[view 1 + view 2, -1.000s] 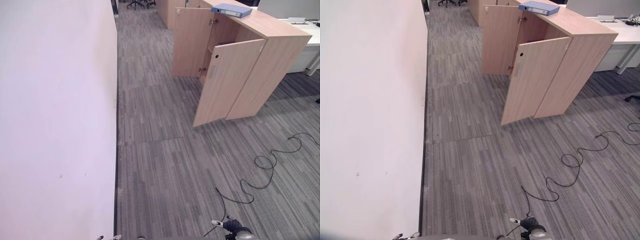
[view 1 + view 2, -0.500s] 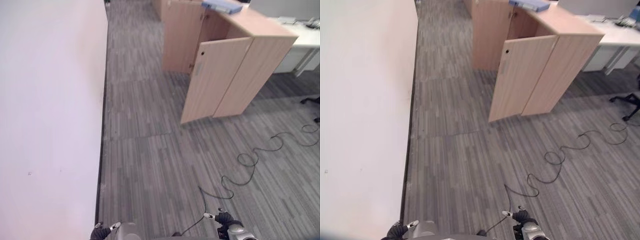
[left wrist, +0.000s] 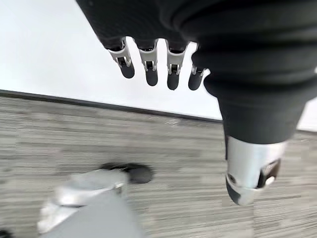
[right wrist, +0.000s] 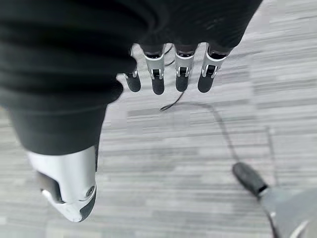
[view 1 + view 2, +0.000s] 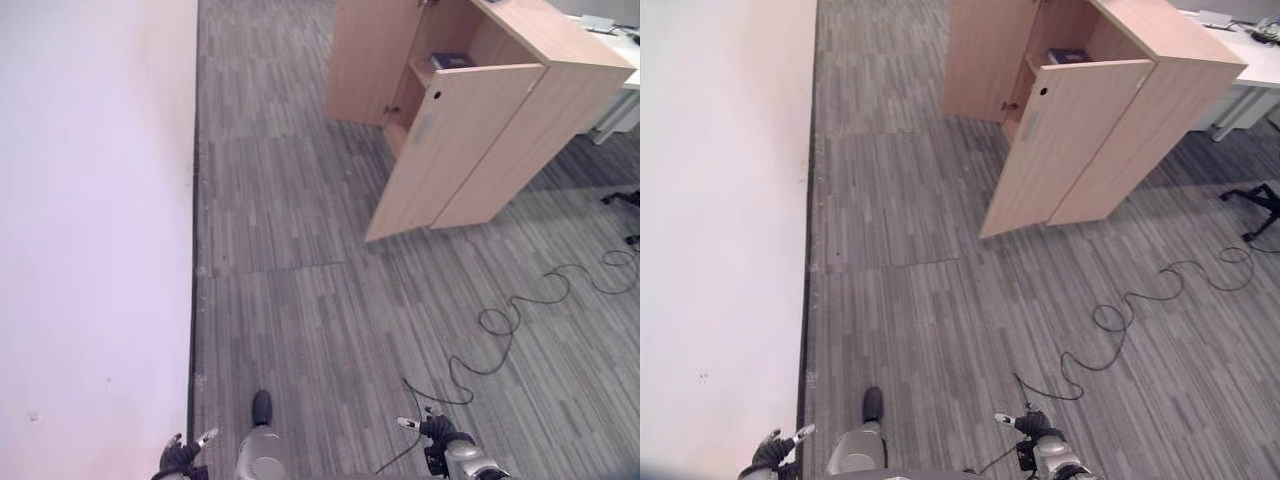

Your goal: Put the empty folder in the office cabinet

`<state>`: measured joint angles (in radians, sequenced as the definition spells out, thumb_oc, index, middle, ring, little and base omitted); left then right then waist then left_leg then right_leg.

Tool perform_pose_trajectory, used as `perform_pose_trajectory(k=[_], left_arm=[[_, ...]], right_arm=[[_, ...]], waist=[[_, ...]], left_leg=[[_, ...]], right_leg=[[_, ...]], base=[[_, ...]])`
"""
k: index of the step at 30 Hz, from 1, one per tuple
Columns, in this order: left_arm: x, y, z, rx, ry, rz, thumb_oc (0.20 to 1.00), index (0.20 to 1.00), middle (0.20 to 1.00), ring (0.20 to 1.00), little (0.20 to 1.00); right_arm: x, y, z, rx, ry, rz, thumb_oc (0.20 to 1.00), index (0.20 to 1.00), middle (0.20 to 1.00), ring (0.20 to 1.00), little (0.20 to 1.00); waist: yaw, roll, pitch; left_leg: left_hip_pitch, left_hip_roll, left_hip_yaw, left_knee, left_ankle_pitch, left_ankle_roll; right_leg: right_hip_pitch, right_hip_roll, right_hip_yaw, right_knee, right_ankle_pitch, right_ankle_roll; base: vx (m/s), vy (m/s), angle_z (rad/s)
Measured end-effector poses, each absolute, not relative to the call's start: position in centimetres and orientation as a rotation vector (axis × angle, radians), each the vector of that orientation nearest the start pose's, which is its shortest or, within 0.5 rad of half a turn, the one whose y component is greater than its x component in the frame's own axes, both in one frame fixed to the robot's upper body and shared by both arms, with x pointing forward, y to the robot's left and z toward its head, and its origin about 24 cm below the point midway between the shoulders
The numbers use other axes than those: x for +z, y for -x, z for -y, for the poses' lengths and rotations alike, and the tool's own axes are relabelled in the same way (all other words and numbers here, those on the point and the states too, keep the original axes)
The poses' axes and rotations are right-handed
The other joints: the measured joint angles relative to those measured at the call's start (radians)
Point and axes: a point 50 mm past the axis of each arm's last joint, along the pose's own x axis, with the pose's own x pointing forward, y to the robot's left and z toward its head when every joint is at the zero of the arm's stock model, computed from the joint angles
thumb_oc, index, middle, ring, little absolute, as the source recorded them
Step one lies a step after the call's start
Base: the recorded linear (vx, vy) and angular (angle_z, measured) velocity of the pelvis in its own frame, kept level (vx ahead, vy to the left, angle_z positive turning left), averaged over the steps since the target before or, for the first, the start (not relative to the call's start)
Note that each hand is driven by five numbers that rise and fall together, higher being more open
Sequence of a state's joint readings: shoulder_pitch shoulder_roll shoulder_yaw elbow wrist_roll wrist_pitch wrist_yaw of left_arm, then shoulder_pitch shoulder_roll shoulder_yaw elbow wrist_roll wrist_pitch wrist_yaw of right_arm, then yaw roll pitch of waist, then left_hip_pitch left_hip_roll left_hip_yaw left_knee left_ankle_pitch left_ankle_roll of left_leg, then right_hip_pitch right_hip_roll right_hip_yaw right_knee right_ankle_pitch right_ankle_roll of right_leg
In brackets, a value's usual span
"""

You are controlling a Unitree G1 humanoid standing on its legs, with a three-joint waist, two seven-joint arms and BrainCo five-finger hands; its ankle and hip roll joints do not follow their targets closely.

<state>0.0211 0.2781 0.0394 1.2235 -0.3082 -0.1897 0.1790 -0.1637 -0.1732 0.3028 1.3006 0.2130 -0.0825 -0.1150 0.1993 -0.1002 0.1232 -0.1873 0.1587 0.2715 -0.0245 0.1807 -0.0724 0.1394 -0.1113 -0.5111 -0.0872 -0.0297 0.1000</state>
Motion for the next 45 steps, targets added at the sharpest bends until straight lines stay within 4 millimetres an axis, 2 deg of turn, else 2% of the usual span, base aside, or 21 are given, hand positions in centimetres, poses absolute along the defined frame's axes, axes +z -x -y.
perform_pose_trajectory(k=[5,6,7,8,10,12,13,15,18,21,23,26,28,31,34,36,38,40,42,44,45], left_arm=[[-15.3,-8.2,-26.3,0.544,-0.051,-1.061,1.0,1.0,1.0,1.0,1.0],[-15.4,-8.3,-25.9,0.536,-0.043,-1.066,1.0,1.0,1.0,1.0,1.0],[-15.8,-7.7,-25.2,0.527,-0.031,-1.096,1.0,1.0,1.0,1.0,1.0],[-16.2,-6.9,-24.3,0.507,-0.02,-1.129,1.0,1.0,1.0,1.0,1.0],[-16.4,-5.3,-24.1,0.456,-0.067,-1.183,1.0,1.0,1.0,1.0,1.0],[-16.1,-5.1,-25.4,0.438,-0.131,-1.183,1.0,1.0,1.0,1.0,1.0],[-15.9,-5.7,-26.0,0.438,-0.147,-1.165,1.0,1.0,1.0,1.0,1.0],[-15.7,-6.2,-26.1,0.436,-0.147,-1.149,1.0,1.0,1.0,1.0,1.0],[-15.5,-7.7,-25.9,0.408,-0.159,-1.103,1.0,1.0,1.0,1.0,1.0],[-15.5,-8.0,-25.5,0.381,-0.159,-1.098,1.0,1.0,1.0,1.0,1.0],[-15.7,-7.8,-25.0,0.363,-0.147,-1.108,1.0,1.0,1.0,1.0,1.0],[-15.9,-7.2,-24.9,0.35,-0.159,-1.137,1.0,1.0,1.0,1.0,1.0],[-16.0,-6.7,-24.9,0.345,-0.168,-1.153,1.0,1.0,1.0,1.0,1.0],[-16.1,-5.5,-25.1,0.353,-0.175,-1.187,1.0,1.0,1.0,1.0,1.0],[-16.1,-5.2,-25.5,0.36,-0.182,-1.193,1.0,1.0,1.0,1.0,1.0],[-16.0,-5.6,-25.4,0.358,-0.181,-1.178,1.0,1.0,1.0,1.0,1.0],[-16.1,-5.3,-25.4,0.358,-0.179,-1.186,1.0,1.0,1.0,1.0,1.0],[-15.9,-6.1,-25.4,0.356,-0.18,-1.162,1.0,1.0,1.0,1.0,1.0],[-15.6,-7.7,-25.4,0.355,-0.171,-1.099,1.0,1.0,1.0,1.0,1.0],[-15.6,-8.1,-25.2,0.353,-0.165,-1.097,1.0,1.0,1.0,1.0,1.0],[-15.5,-8.1,-25.4,0.36,-0.168,-1.096,1.0,1.0,1.0,1.0,1.0]], right_arm=[[-15.5,-13.7,20.5,-0.08,0.246,-1.096,1.0,1.0,1.0,1.0,1.0],[-15.7,-13.1,20.8,-0.098,0.235,-1.118,1.0,1.0,1.0,1.0,1.0],[-15.8,-12.6,21.1,-0.106,0.229,-1.133,1.0,1.0,1.0,1.0,1.0],[-15.8,-12.0,22.1,-0.121,0.248,-1.149,1.0,1.0,1.0,1.0,1.0],[-15.8,-11.5,22.3,-0.112,0.25,-1.152,1.0,1.0,1.0,1.0,1.0],[-15.9,-12.2,20.9,-0.071,0.234,-1.13,1.0,1.0,1.0,1.0,1.0],[-15.9,-12.4,20.6,-0.057,0.23,-1.125,1.0,1.0,1.0,1.0,1.0],[-15.3,-14.1,20.2,-0.039,0.225,-1.064,1.0,1.0,1.0,1.0,1.0],[-15.3,-14.1,20.3,-0.038,0.237,-1.066,1.0,1.0,1.0,1.0,1.0],[-15.3,-13.8,20.7,-0.047,0.246,-1.077,1.0,1.0,1.0,1.0,1.0],[-15.3,-13.6,21.0,-0.062,0.238,-1.082,1.0,1.0,1.0,1.0,1.0],[-15.3,-13.4,21.8,-0.092,0.236,-1.089,1.0,1.0,1.0,1.0,1.0],[-15.3,-13.0,22.5,-0.104,0.248,-1.101,1.0,1.0,1.0,1.0,1.0],[-15.4,-12.4,23.0,-0.116,0.252,-1.113,1.0,1.0,1.0,1.0,1.0],[-15.5,-12.6,22.3,-0.104,0.237,-1.107,1.0,1.0,1.0,1.0,1.0],[-15.6,-12.4,21.8,-0.092,0.24,-1.111,1.0,1.0,1.0,1.0,1.0],[-15.7,-12.3,21.5,-0.084,0.24,-1.106,1.0,1.0,1.0,1.0,1.0],[-15.7,-12.4,21.2,-0.068,0.246,-1.105,1.0,1.0,1.0,1.0,1.0],[-15.5,-13.2,21.1,-0.068,0.249,-1.085,1.0,1.0,1.0,1.0,1.0],[-15.3,-13.6,21.4,-0.069,0.258,-1.072,1.0,1.0,1.0,1.0,1.0],[-15.3,-13.4,21.4,-0.068,0.259,-1.075,1.0,1.0,1.0,1.0,1.0]], waist=[[0.002,0.042,-0.01],[-0.01,0.052,-0.017],[-0.02,0.054,-0.015],[-0.035,0.099,-0.037],[-0.05,0.119,-0.052],[-0.059,0.11,-0.068],[-0.055,0.119,-0.062],[-0.083,0.129,-0.046],[-0.113,0.097,-0.034],[-0.117,0.068,-0.027],[-0.137,0.077,-0.024],[-0.135,0.11,-0.024],[-0.135,0.12,-0.028],[-0.135,0.109,-0.062],[-0.119,0.041,-0.089],[-0.088,0.015,-0.087],[-0.086,0.016,-0.086],[-0.081,-0.011,-0.071],[-0.063,-0.021,-0.022],[-0.057,-0.006,-0.003],[-0.064,0.005,-0.003]], left_leg=[[-0.012,-0.058,-0.001,0.101,-0.099,0.032],[0.006,-0.091,0.0,0.115,-0.116,0.054],[0.006,-0.118,0.018,0.18,-0.178,0.115],[0.057,-0.135,0.025,0.155,-0.196,0.13],[0.153,-0.172,0.048,0.065,-0.193,0.142],[0.19,-0.204,0.046,0.029,-0.219,0.151],[0.207,-0.206,0.044,0.012,-0.21,0.158],[0.221,-0.183,0.029,-0.02,-0.18,0.144],[0.253,-0.197,-0.015,-0.046,-0.206,0.116],[0.281,-0.223,-0.056,-0.072,-0.212,0.126],[0.292,-0.215,-0.11,-0.064,-0.211,0.13],[0.302,-0.177,-0.158,-0.059,-0.217,0.123],[0.334,-0.167,-0.172,-0.049,-0.217,0.104],[0.332,-0.145,-0.164,0.038,-0.253,0.026],[0.219,-0.122,-0.115,0.322,-0.298,-0.024],[0.087,-0.054,-0.085,0.65,-0.318,-0.047],[0.037,-0.004,-0.073,0.757,-0.335,-0.025],[0.006,0.013,-0.072,0.704,-0.339,-0.019],[-0.054,0.01,-0.101,0.532,-0.336,-0.02],[-0.088,0.019,-0.109,0.416,-0.266,-0.025],[-0.114,0.016,-0.135,0.343,-0.247,-0.052]], right_leg=[[0.048,-0.077,-0.063,0.02,-0.047,0.029],[0.048,-0.114,-0.086,0.081,-0.058,0.046],[0.03,-0.171,-0.104,0.207,-0.089,0.059],[-0.014,-0.227,-0.114,0.368,-0.095,0.045],[-0.082,-0.368,-0.116,0.659,-0.049,-0.007],[-0.166,-0.42,-0.105,0.716,-0.059,0.016],[-0.198,-0.41,-0.102,0.705,-0.078,0.038],[-0.29,-0.289,-0.088,0.583,-0.09,0.055],[-0.364,-0.134,-0.039,0.372,-0.049,0.081],[-0.393,-0.091,-0.021,0.285,0.023,0.066],[-0.369,-0.067,-0.026,0.227,0.108,0.045],[-0.285,-0.006,-0.08,0.114,0.141,-0.01],[-0.22,0.017,-0.09,0.062,0.148,-0.072],[-0.169,0.043,-0.094,0.026,0.111,-0.079],[-0.152,0.061,-0.07,0.02,0.076,-0.091],[-0.124,0.08,-0.032,0.016,0.065,-0.176],[-0.099,0.103,-0.012,0.0,0.037,-0.209],[-0.099,0.102,0.008,-0.001,0.03,-0.217],[-0.092,0.092,0.057,-0.004,0.02,-0.22],[-0.08,0.084,0.055,-0.006,0.027,-0.2],[-0.07,0.084,0.063,-0.008,0.007,-0.181]], base=[[0.34,0.547,0.19],[0.36,0.689,0.51],[0.32,0.644,0.54],[0.21,0.422,0.41],[0.18,0.249,0.03],[0.25,0.181,-0.18],[0.19,0.046,-0.13],[0.18,-0.028,0.12],[0.34,-0.045,0.45],[0.26,-0.049,0.54],[0.35,-0.088,0.62],[0.42,-0.136,0.37],[0.3,-0.168,0.24],[0.27,-0.256,0.0],[0.15,-0.305,-0.26],[0.13,-0.095,-0.68],[0.1,-0.023,-0.36],[0.09,0.013,-0.22],[0.12,0.062,-0.44],[0.28,0.158,-0.35],[0.33,0.196,-0.08]])
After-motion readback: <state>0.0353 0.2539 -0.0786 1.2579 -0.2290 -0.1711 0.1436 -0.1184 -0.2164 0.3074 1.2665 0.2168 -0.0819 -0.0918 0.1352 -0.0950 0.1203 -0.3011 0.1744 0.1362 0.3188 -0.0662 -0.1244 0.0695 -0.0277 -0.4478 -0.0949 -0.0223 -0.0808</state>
